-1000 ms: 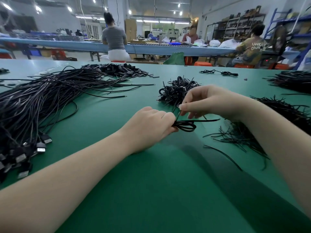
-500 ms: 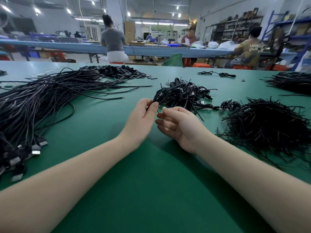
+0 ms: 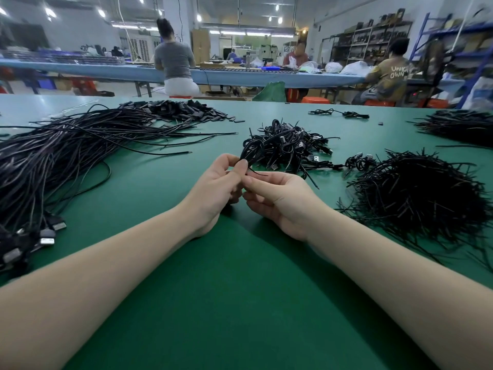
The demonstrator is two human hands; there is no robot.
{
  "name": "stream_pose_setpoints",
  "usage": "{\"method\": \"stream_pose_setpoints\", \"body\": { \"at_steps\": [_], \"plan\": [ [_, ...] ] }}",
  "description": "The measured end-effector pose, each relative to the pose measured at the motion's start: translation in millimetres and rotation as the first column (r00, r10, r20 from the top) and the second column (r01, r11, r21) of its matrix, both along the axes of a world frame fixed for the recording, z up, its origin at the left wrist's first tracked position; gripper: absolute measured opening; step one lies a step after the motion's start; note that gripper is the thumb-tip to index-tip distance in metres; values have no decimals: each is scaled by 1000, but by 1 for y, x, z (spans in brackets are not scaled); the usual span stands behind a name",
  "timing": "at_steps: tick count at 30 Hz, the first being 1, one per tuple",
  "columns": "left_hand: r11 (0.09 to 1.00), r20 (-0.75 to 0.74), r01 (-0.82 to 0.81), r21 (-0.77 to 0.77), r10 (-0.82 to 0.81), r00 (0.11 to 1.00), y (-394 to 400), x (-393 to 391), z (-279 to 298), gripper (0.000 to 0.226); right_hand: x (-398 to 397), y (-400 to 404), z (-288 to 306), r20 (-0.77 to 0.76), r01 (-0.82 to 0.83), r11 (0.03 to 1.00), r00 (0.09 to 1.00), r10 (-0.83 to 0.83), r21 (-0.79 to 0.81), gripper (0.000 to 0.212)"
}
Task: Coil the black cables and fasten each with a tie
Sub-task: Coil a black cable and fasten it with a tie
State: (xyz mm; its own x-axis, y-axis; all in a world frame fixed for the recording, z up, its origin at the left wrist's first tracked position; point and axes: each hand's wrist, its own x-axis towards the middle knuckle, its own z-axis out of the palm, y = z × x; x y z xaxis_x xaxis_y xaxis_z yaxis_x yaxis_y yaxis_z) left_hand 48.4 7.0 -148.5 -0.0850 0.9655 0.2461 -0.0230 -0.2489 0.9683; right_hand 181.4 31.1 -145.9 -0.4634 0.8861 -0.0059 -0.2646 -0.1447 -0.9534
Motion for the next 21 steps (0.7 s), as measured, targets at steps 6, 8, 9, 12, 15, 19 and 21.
{"method": "stream_pose_setpoints", "body": {
  "at_steps": [6, 8, 9, 12, 15, 19, 21],
  "plan": [
    [1000, 15, 16, -23, -16, 1000, 0, -2, 0, 15, 1, -3, 3, 39, -47, 999, 998, 46, 13, 6],
    [999, 31, 41, -32, -40, 999, 0, -2, 0, 17, 0, -3, 4, 14, -11, 1000, 1000, 11, -11, 6],
    [998, 42, 57, -36, -56, 998, 0, -3, 0, 19, -1, -2, 4, -1, 11, 1000, 1000, -11, -26, 10],
    [994, 60, 96, -49, -93, 994, 0, -3, 1, 30, -1, -1, 5, -16, 18, 999, 1000, -19, -45, 15],
    [992, 86, 109, -69, -103, 991, 1, -5, 1, 35, -1, -1, 5, -20, -2, 999, 1000, 1, -46, 15],
    [989, 155, 122, -89, -107, 982, 3, -8, 1, 34, -1, -1, 5, -18, -15, 998, 1000, 14, -65, 20],
    [988, 145, 124, -93, -110, 983, 3, -9, 0, 33, 0, -1, 5, -10, -15, 997, 1000, 14, -74, 20]
  ]
}}
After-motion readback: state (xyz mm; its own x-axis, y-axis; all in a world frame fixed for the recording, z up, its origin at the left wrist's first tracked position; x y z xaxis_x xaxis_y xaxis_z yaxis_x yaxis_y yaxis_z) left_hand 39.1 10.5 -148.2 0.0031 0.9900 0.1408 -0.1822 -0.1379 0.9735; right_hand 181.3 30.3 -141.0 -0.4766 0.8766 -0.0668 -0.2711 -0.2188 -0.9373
